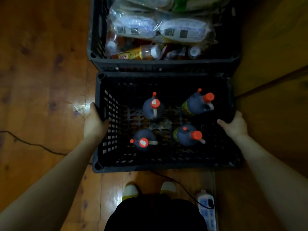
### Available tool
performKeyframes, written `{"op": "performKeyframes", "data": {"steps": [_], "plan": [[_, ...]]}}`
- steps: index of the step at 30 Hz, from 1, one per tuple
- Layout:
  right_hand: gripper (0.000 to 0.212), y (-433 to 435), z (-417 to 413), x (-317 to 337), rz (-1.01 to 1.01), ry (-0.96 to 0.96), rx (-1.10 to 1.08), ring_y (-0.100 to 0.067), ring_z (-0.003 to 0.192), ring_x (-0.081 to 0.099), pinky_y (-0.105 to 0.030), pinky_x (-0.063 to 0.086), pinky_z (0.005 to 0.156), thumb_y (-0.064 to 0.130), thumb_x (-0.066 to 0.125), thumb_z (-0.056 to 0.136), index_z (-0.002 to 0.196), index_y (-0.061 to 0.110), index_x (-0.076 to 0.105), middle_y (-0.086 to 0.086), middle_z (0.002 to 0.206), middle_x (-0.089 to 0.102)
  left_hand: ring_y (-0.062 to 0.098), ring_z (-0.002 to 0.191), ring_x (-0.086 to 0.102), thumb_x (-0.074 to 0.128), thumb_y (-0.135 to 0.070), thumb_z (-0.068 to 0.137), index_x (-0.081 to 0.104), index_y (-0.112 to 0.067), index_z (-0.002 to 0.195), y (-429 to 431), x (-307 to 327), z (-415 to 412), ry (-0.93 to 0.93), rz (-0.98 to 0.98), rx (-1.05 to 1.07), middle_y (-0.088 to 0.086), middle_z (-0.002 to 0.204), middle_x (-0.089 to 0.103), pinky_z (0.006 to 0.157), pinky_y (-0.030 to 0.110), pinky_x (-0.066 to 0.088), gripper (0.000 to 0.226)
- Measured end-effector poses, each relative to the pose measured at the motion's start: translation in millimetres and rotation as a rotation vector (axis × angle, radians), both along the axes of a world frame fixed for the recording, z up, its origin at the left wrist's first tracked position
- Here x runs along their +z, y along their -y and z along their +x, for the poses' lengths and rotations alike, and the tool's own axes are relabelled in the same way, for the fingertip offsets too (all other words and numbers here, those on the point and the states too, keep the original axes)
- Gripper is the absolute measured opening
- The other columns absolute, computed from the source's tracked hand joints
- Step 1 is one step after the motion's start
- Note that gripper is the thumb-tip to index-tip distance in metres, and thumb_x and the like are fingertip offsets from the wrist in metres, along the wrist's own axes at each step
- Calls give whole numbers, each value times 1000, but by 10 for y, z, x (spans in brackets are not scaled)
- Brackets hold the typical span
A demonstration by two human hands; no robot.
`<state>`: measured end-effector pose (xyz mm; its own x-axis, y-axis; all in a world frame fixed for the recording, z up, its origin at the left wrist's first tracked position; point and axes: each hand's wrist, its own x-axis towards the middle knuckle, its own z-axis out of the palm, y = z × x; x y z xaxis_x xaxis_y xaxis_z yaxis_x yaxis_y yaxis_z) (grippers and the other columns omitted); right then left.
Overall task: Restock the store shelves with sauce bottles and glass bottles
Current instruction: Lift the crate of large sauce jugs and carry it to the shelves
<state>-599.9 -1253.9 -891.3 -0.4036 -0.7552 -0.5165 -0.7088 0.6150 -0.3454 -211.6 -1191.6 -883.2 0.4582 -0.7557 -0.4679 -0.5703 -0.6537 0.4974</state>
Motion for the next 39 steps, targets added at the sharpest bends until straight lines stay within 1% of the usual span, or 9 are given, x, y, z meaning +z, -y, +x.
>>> {"op": "performKeyframes", "data": {"steps": [5,9,14,18,21,24,29,36,39], "plan": [[42,-36,-2,-103,-111,7,-89,-36,120,48,-43,40,101,16,53,92,132,7,43,-17,131,52,35,118,50,48,2,88,32,-20,138,-53,-64,12,-107,-86,124,15,129,52,97,43,43,57],[25,-61,0,-90,-147,81,-154,-35,107,57,-48,46,95,11,54,90,115,8,54,-17,114,60,31,117,52,50,4,87,37,-15,134,-77,-81,40,-138,-122,131,14,125,55,93,35,42,52],[13,-246,31,5,-167,92,-211,-33,94,63,-52,49,89,8,57,88,97,16,56,-11,95,63,33,115,53,50,5,87,36,-15,136,-168,122,82,-141,-131,123,16,125,55,91,35,42,54],[13,-375,156,379,-184,101,-222,-27,86,64,-45,51,86,5,56,88,100,11,57,-10,91,62,34,112,54,50,3,88,34,-14,139,-271,559,178,-106,-98,141,18,123,56,88,34,42,56],[15,-478,284,823,-195,141,-217,-23,83,63,-41,51,84,3,53,89,103,8,56,-8,93,61,33,110,55,51,1,89,36,-12,136,-427,1019,294,-97,-73,173,17,122,56,85,33,43,52],[18,-565,429,1371,-207,170,-203,-23,81,63,-40,51,83,2,53,89,106,8,57,-5,93,60,39,107,57,54,-3,88,37,-12,133,-608,1574,430,-75,-57,215,19,123,56,89,44,48,48],[15,-611,703,2534,-211,205,-110,-21,79,62,-32,47,76,2,53,90,103,7,57,-6,93,60,38,112,53,58,-6,87,40,-6,129,-901,2698,643,-25,-76,286,22,125,54,90,44,45,46],[20,-628,1086,4336,-247,222,135,-17,72,62,-31,48,71,5,55,90,110,5,58,-8,95,63,34,96,55,61,-4,84,44,-1,121,-1457,4314,1004,15,-158,358,24,117,56,76,39,42,41],[19,-627,1284,4984,-331,215,279,-3,59,60,-23,44,59,5,56,88,107,6,59,-8,91,64,38,101,55,64,-3,80,47,-1,118,-1781,4884,1161,65,-218,406,24,113,59,79,41,42,42]]}}
